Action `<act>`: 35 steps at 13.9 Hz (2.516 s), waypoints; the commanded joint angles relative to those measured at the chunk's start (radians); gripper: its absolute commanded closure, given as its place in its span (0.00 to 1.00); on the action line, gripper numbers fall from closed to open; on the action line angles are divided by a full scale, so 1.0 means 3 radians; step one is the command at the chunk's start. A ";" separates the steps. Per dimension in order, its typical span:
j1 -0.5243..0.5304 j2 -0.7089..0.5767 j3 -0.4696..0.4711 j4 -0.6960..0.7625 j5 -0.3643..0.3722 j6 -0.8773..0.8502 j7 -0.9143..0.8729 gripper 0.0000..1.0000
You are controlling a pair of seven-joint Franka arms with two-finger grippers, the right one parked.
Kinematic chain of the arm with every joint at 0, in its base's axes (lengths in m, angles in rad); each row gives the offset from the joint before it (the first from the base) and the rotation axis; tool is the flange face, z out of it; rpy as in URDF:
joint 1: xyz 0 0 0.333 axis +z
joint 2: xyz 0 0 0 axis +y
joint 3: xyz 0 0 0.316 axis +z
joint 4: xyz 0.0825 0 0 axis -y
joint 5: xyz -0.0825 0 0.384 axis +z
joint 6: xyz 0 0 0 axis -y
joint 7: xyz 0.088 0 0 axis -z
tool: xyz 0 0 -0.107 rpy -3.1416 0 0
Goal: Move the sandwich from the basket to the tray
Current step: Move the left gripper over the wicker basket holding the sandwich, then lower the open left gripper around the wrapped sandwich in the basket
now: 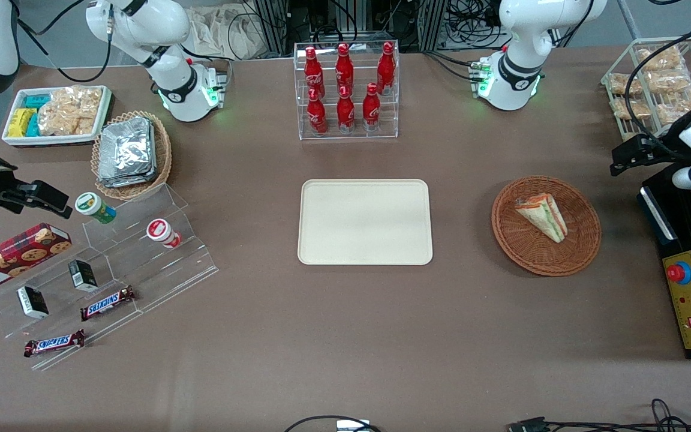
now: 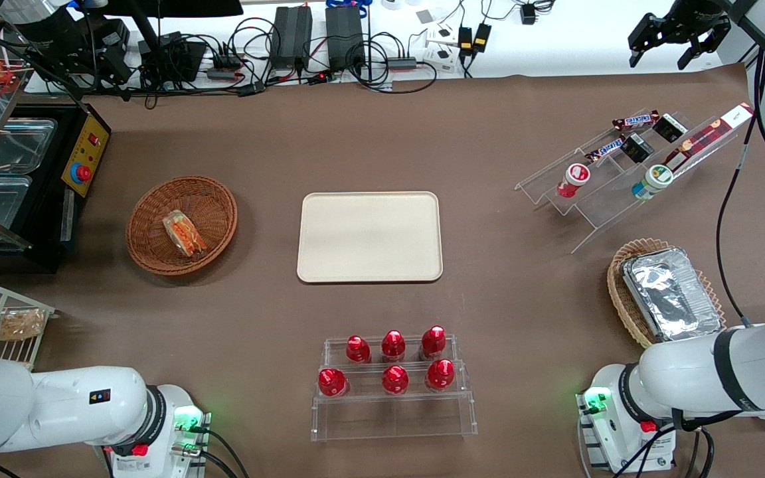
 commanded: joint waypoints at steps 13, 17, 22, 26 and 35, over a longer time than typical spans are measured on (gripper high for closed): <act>0.0103 -0.0337 -0.0014 -0.1059 0.0009 0.0680 -0.0570 0.00; 0.0103 -0.0512 -0.0020 -0.1806 0.0015 0.1294 -0.0933 0.00; 0.0103 -0.0538 -0.0025 -0.2206 0.0015 0.1678 -0.1199 0.00; 0.0067 -0.0523 -0.0045 -0.2498 0.0015 0.2067 -0.1592 0.00; 0.0067 -0.0272 -0.0050 -0.2968 0.0015 0.2972 -0.1863 0.00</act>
